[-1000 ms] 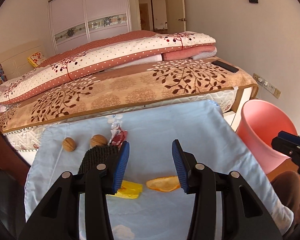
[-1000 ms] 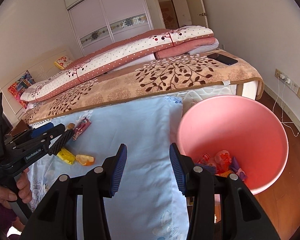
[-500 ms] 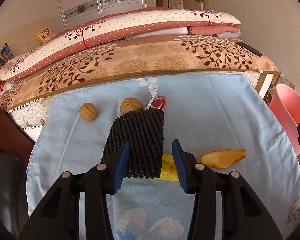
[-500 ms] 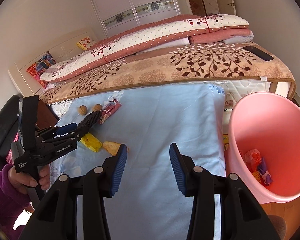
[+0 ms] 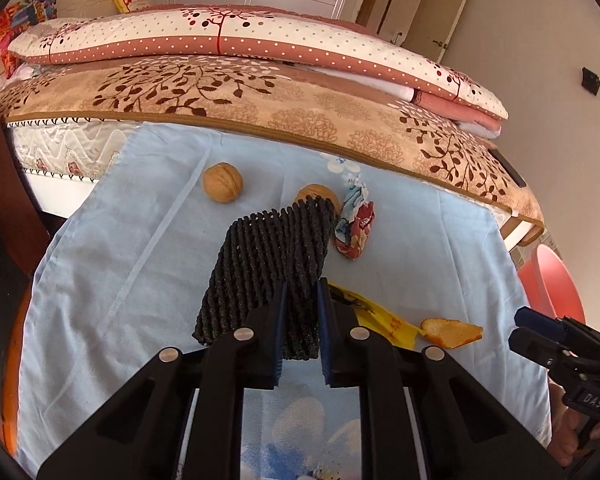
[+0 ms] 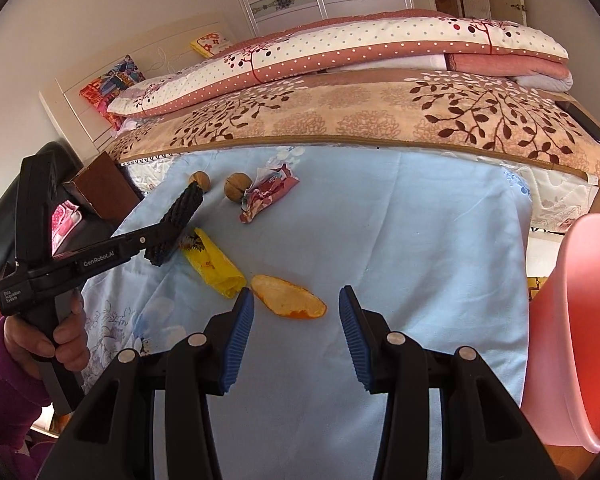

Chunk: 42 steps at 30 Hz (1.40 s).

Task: Collect trash
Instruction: 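Grasp the black foam net with the left gripper while the right grasps the orange peel slice, then carry the black net and orange peel slice over the pink bin with both grippers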

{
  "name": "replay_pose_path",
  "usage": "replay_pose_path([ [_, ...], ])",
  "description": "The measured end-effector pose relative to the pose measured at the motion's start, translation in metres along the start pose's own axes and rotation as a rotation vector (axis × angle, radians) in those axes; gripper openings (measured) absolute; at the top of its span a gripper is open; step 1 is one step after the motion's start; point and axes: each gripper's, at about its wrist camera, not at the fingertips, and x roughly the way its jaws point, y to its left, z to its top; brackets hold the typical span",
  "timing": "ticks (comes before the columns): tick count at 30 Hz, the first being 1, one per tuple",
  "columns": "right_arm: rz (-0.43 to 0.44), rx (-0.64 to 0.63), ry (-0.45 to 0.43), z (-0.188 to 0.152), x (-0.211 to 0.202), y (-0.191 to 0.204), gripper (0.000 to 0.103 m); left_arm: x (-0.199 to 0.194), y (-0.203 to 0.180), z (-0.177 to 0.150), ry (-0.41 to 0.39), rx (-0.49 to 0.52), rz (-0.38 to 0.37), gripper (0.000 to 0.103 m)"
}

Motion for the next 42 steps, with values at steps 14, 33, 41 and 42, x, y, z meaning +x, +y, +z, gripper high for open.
replay_pose_path([
  [14,-0.063,-0.151,0.123,-0.001,0.053,0.014,0.054,-0.026,0.012,-0.001,-0.038,-0.042,-0.055,0.013],
  [33,-0.052,-0.052,0.006,-0.017,-0.004,0.006,0.013,-0.043,-0.023,-0.003,-0.058,0.024,-0.135,0.013],
  [41,-0.094,0.067,-0.128,-0.014,-0.058,-0.022,0.013,-0.052,-0.059,0.000,-0.077,0.078,-0.213,0.013],
  [42,-0.103,0.080,-0.142,-0.013,-0.064,-0.026,0.013,-0.053,-0.064,0.001,-0.081,0.083,-0.224,0.013],
])
